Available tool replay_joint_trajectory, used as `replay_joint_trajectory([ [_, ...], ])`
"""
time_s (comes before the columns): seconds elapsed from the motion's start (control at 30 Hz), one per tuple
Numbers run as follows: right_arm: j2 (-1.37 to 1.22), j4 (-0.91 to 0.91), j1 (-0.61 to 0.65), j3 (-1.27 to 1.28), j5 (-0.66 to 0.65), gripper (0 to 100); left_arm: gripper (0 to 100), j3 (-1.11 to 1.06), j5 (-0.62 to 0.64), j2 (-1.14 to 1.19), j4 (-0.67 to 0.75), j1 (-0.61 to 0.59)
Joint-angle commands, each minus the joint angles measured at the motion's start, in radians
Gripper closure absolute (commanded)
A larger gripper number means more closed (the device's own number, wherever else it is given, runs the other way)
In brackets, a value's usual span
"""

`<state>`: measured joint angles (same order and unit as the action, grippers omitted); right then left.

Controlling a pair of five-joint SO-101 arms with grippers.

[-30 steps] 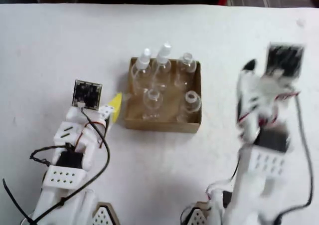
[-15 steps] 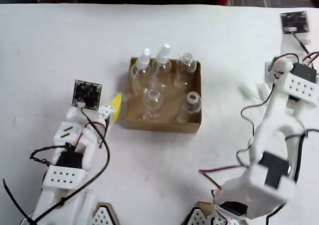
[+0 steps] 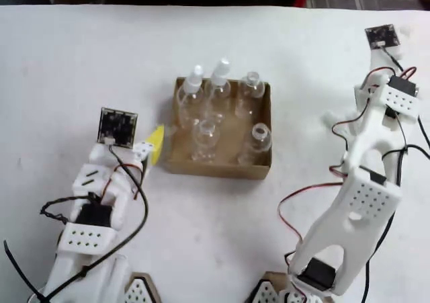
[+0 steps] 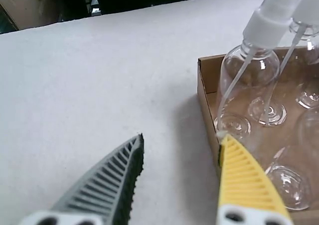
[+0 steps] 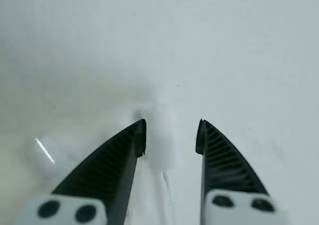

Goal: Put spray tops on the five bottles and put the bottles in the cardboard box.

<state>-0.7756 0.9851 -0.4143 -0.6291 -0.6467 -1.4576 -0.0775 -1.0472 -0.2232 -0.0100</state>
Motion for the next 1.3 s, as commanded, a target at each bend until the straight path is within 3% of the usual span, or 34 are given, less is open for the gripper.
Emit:
replay_joint_trajectory([
  [0.0, -0.050, 0.048, -0.008, -0.141, -0.057, 85.4, 77, 0.009, -0.011, -0.019, 0.029, 0.010],
  [0.2, -0.162, 0.090, -0.013, -0.267, -0.061, 85.4, 77, 0.009, -0.011, -0.019, 0.029, 0.010],
  [0.4, -0.234, 0.140, -0.002, -0.342, -0.155, 85.9, 77, 0.009, -0.011, -0.019, 0.029, 0.010],
  [0.57, -0.272, 0.139, -0.002, -0.396, -0.160, 99.1, 77, 0.009, -0.011, -0.019, 0.029, 0.010],
  [0.73, -0.272, 0.147, -0.007, -0.451, -0.155, 98.4, 77, 0.009, -0.011, -0.019, 0.029, 0.010],
  [1.07, -0.145, 0.588, 0.068, -0.838, -0.135, 98.3, 77, 0.009, -0.011, -0.019, 0.029, 0.030],
  [1.17, -0.111, 0.727, 0.110, -1.025, -0.037, 98.3, 77, 0.009, -0.011, -0.019, 0.029, 0.028],
  [1.27, -0.022, 0.740, 0.151, -1.025, 0.097, 98.3, 77, 0.009, -0.011, -0.019, 0.028, 0.024],
])
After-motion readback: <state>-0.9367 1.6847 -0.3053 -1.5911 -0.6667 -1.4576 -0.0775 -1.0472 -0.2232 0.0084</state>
